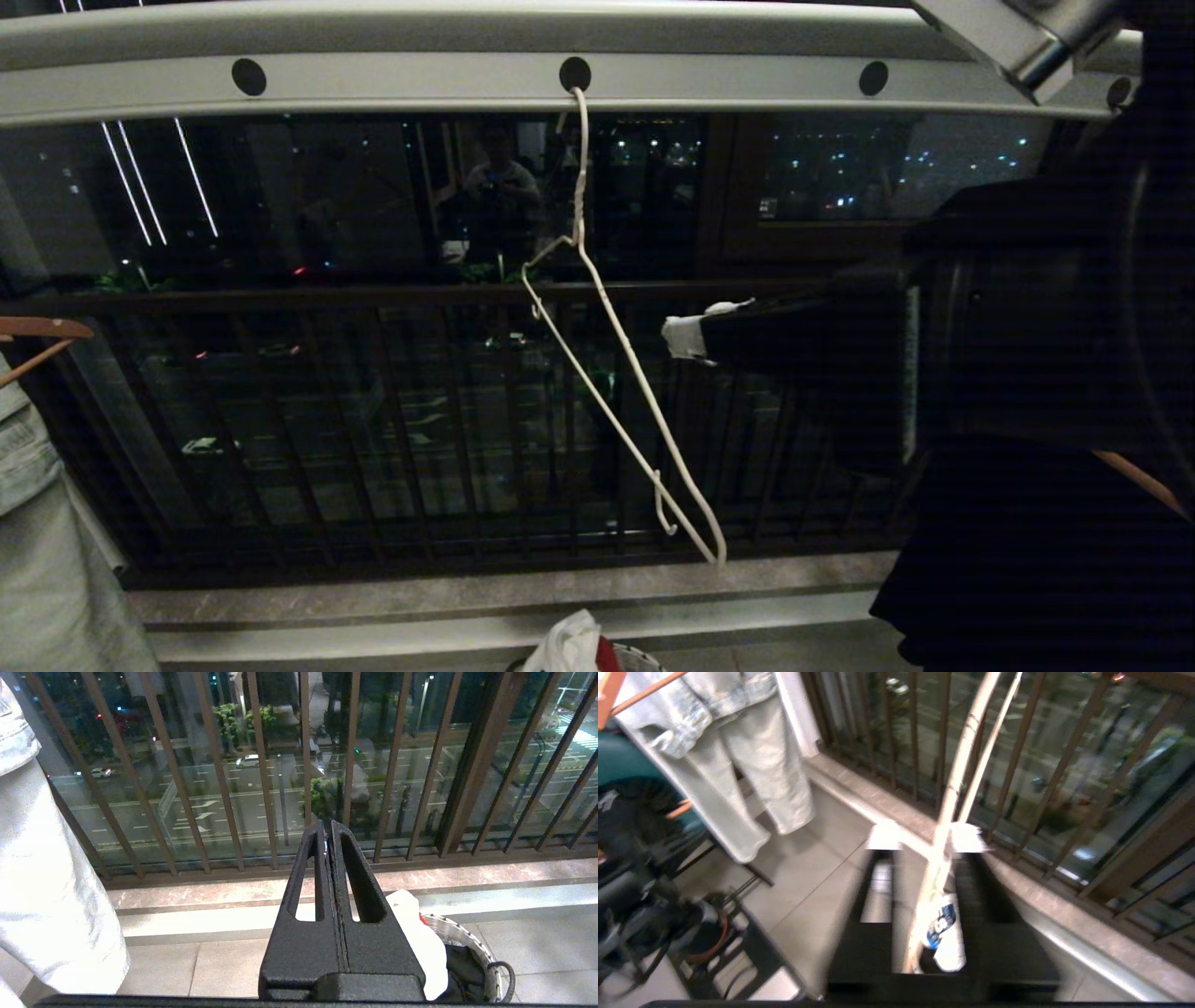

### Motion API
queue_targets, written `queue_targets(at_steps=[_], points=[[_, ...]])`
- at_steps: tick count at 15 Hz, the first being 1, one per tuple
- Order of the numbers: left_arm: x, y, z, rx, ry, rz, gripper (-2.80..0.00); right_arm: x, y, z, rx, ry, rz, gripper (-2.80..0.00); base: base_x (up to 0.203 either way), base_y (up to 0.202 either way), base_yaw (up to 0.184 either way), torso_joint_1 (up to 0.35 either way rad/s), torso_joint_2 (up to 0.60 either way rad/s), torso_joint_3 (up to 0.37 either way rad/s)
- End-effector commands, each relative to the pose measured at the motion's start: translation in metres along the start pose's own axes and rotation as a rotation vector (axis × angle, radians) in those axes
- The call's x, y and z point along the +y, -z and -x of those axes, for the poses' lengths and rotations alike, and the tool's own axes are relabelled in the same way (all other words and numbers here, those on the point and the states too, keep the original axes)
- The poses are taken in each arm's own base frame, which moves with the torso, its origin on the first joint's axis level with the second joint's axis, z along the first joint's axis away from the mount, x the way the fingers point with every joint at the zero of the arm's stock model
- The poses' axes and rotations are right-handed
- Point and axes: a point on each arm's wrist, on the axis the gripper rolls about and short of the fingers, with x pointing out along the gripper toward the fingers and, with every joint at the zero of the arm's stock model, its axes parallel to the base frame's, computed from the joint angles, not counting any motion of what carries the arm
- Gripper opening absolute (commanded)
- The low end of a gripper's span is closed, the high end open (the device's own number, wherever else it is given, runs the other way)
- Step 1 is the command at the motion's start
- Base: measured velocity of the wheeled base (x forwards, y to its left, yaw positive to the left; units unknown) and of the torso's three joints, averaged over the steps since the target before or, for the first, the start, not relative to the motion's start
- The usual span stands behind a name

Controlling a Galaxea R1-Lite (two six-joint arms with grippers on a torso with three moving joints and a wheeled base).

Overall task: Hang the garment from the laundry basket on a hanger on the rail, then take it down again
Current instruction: Pick up the clothes rack on the clothesline

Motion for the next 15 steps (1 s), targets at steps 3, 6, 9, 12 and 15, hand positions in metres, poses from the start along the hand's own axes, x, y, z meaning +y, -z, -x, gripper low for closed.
queue_targets(at_steps=[3, 6, 9, 12, 15], points=[[0.000, 0.000, 0.000, 0.001, 0.001, 0.000, -2.80, 0.018, 0.005, -0.039, 0.029, 0.082, 0.028, 0.00, 0.000, 0.000, 0.000, 0.000, 0.00, 0.000], [0.000, 0.000, 0.000, 0.001, -0.001, 0.000, -2.80, 0.019, 0.012, -0.061, 0.057, 0.115, 0.035, 0.00, 0.000, 0.000, 0.000, 0.000, 0.00, 0.000], [0.000, 0.000, 0.000, 0.001, -0.001, 0.000, -2.80, 0.009, 0.016, -0.078, 0.072, 0.162, 0.032, 0.00, 0.000, 0.000, 0.000, 0.000, 0.00, 0.000], [0.000, 0.000, 0.000, 0.000, 0.000, 0.000, -2.80, -0.010, 0.018, -0.090, 0.086, 0.223, 0.025, 0.00, 0.000, 0.000, 0.000, 0.000, 0.00, 0.000], [0.000, 0.000, 0.000, 0.001, -0.001, 0.000, -2.80, -0.019, 0.023, -0.100, 0.116, 0.250, 0.050, 0.00, 0.000, 0.000, 0.000, 0.000, 0.00, 0.000]])
